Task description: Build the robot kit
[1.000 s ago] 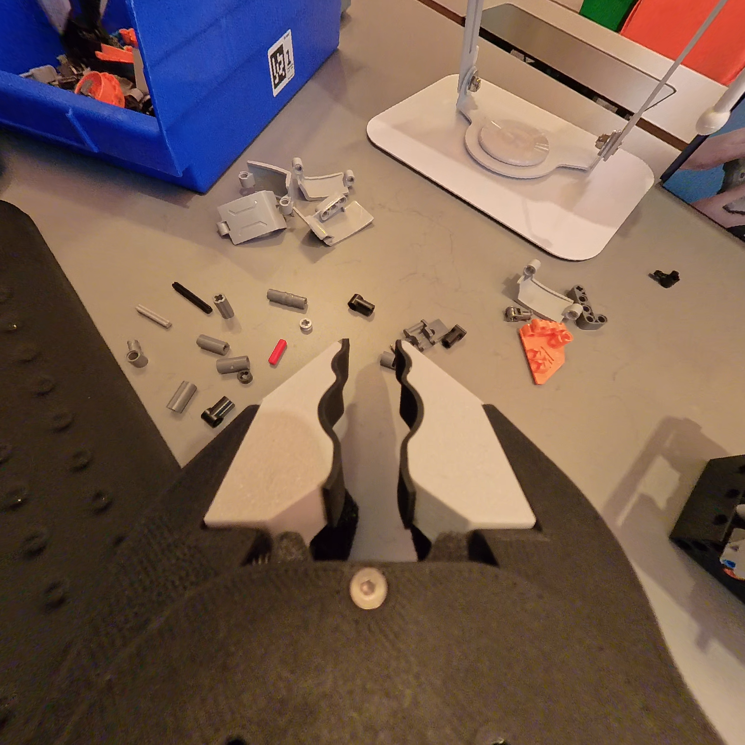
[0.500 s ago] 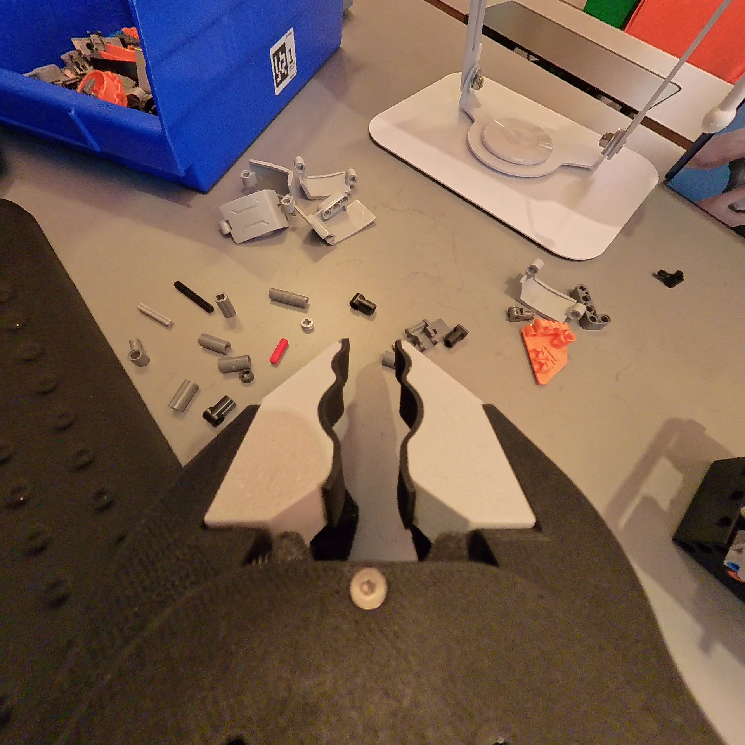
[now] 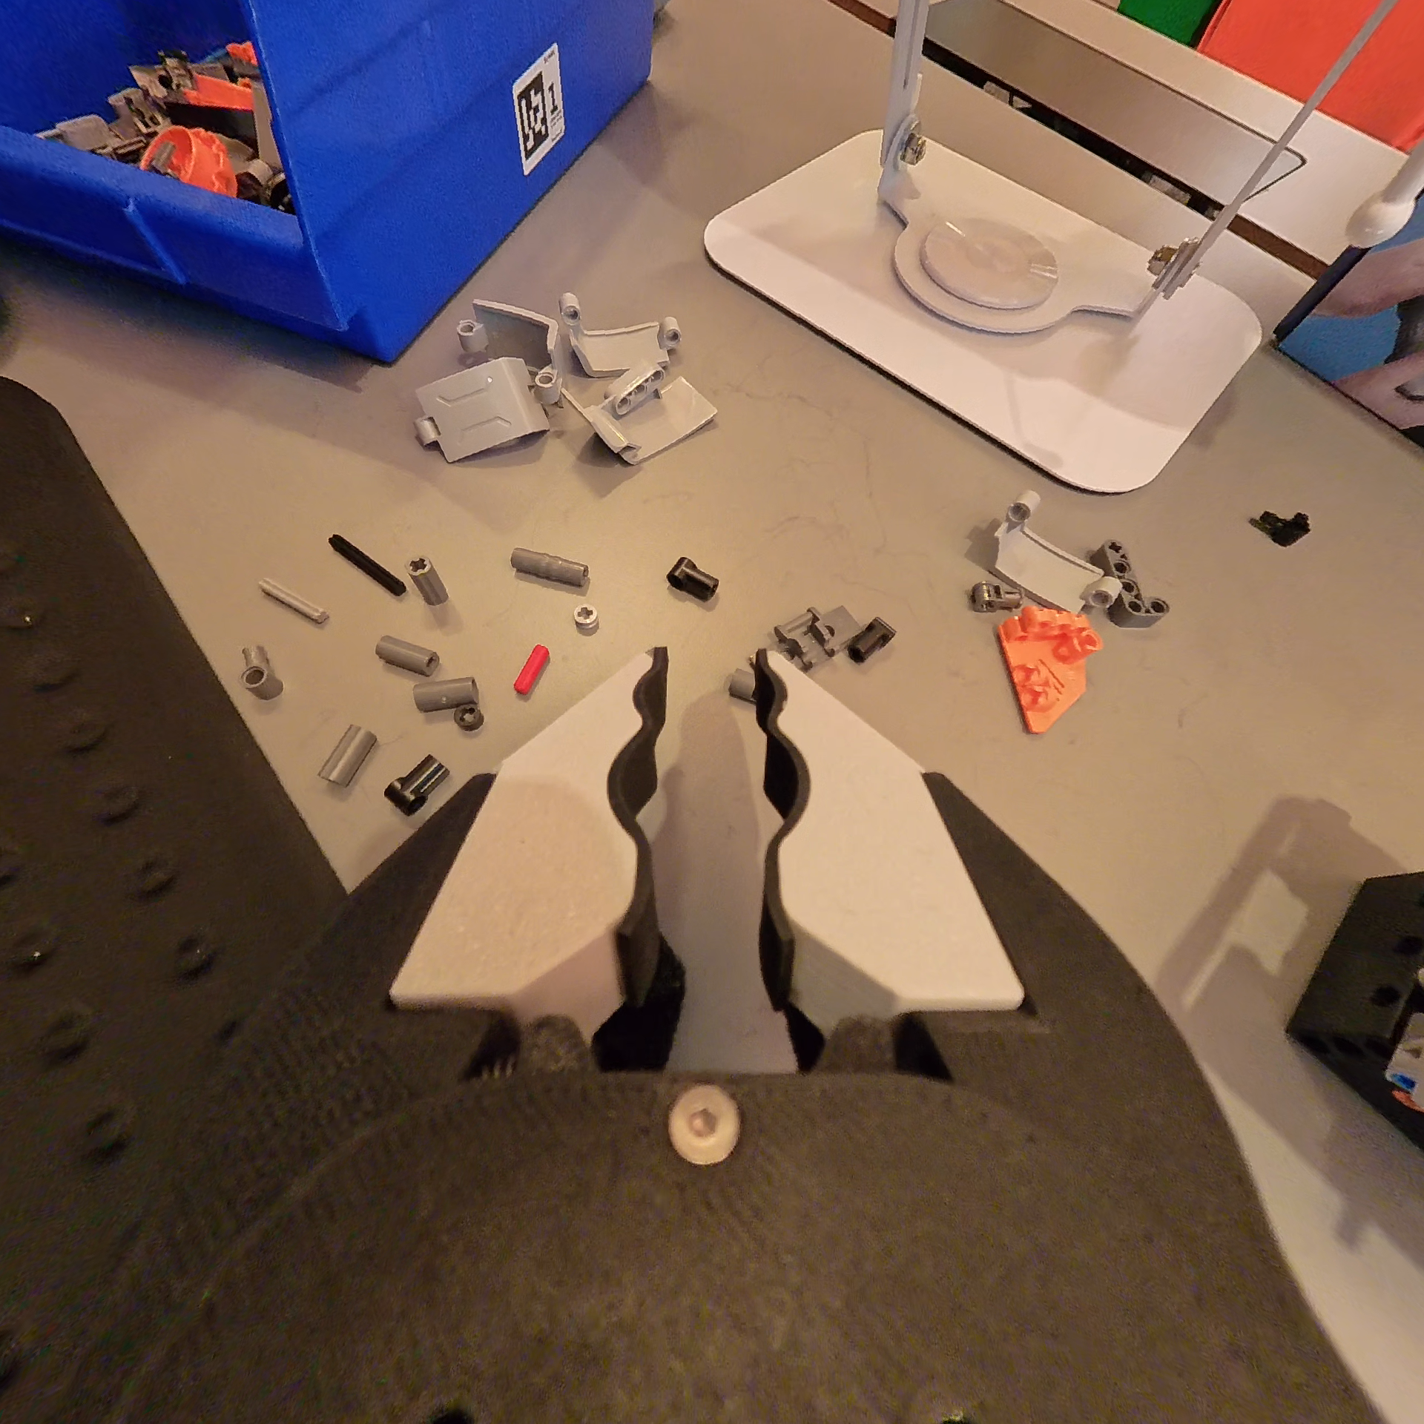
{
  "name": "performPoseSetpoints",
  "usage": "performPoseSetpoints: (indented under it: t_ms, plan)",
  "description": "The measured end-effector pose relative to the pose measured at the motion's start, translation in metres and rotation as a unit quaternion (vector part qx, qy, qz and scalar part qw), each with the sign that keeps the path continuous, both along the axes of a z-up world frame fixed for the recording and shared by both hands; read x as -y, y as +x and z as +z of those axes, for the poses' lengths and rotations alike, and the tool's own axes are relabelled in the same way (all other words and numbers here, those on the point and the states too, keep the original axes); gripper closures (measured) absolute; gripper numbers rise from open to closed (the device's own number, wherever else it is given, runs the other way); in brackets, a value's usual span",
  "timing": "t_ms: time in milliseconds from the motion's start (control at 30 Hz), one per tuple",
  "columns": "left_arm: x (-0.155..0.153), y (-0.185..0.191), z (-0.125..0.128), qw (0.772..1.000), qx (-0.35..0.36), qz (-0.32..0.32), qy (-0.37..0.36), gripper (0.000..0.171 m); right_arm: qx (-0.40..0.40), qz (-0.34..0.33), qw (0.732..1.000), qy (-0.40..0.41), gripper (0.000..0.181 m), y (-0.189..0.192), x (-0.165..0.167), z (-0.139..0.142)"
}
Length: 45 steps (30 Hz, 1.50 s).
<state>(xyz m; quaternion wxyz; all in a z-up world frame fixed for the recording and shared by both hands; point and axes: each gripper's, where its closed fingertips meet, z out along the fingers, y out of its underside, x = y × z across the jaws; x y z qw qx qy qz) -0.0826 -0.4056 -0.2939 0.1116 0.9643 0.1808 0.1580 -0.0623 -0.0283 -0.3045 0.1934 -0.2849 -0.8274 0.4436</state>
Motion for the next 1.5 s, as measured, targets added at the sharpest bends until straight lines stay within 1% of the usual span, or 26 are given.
performPoseSetpoints:
  t_ms: [133, 167, 233, 300, 367, 400, 433, 533, 700, 967, 1067, 1133, 1200, 1300, 1400, 1467, 1500]
  plan:
    - [-0.02, 0.011, -0.009, 0.999, 0.014, -0.006, 0.032, 0.133, 0.0, 0.0, 1.0, 0.001, 0.161, 0.0, 0.0, 0.0]
    - [-0.023, 0.01, -0.011, 0.999, 0.006, -0.009, 0.034, 0.13, 0.0, 0.0, 1.0, 0.001, 0.161, 0.0, 0.0, 0.0]
    - [-0.032, 0.015, -0.014, 0.999, 0.012, -0.007, 0.049, 0.129, 0.0, 0.0, 1.0, 0.001, 0.161, 0.0, 0.0, 0.0]
    - [-0.034, 0.017, -0.019, 0.999, 0.011, -0.009, 0.047, 0.128, 0.0, 0.0, 1.0, 0.002, 0.161, 0.0, 0.0, -0.001]
    - [-0.039, 0.023, -0.023, 0.998, 0.024, -0.008, 0.055, 0.126, 0.0, 0.0, 1.0, 0.002, 0.161, 0.0, 0.0, -0.001]
    - [-0.04, 0.024, -0.026, 0.998, 0.022, -0.008, 0.055, 0.128, 0.001, 0.0, 1.0, 0.002, 0.161, 0.0, 0.0, -0.001]
    - [-0.041, 0.023, -0.028, 0.998, 0.019, -0.006, 0.055, 0.135, 0.001, 0.0, 1.0, 0.002, 0.161, 0.0, 0.0, -0.001]
    - [-0.043, 0.019, -0.027, 0.998, 0.013, 0.01, 0.064, 0.136, 0.001, 0.0, 1.0, 0.002, 0.161, 0.0, 0.0, -0.001]
    - [-0.035, 0.012, -0.023, 0.998, 0.004, 0.017, 0.061, 0.136, 0.002, 0.0, 1.0, 0.003, 0.161, 0.0, 0.0, -0.002]
    - [-0.005, -0.044, -0.008, 0.993, -0.09, 0.06, 0.034, 0.135, 0.004, 0.001, 1.0, 0.006, 0.161, 0.0, 0.001, -0.003]
    - [0.003, -0.055, -0.008, 0.992, -0.102, 0.068, 0.029, 0.134, 0.003, 0.001, 1.0, 0.006, 0.161, 0.0, 0.001, -0.003]
    - [0.002, -0.051, -0.005, 0.993, -0.091, 0.066, 0.036, 0.13, 0.003, 0.0, 1.0, 0.006, 0.161, 0.0, 0.0, -0.003]
    - [-0.003, -0.05, 0.001, 0.993, -0.102, 0.051, 0.037, 0.129, 0.003, 0.0, 1.0, 0.006, 0.161, 0.0, 0.0, -0.003]
    - [-0.02, -0.033, 0.006, 0.995, -0.084, 0.016, 0.058, 0.132, 0.005, 0.0, 1.0, 0.007, 0.161, 0.0, 0.001, -0.004]
    - [-0.038, -0.004, 0.002, 0.996, -0.034, -0.019, 0.081, 0.134, 0.006, 0.001, 1.0, 0.008, 0.161, 0.0, 0.001, -0.004]
    - [-0.045, 0.009, -0.005, 0.995, -0.016, -0.04, 0.086, 0.135, 0.006, 0.001, 1.0, 0.008, 0.161, 0.0, 0.001, -0.004]
    - [-0.05, 0.013, -0.009, 0.995, -0.012, -0.041, 0.091, 0.134, 0.006, 0.001, 1.0, 0.009, 0.161, 0.0, 0.001, -0.004]
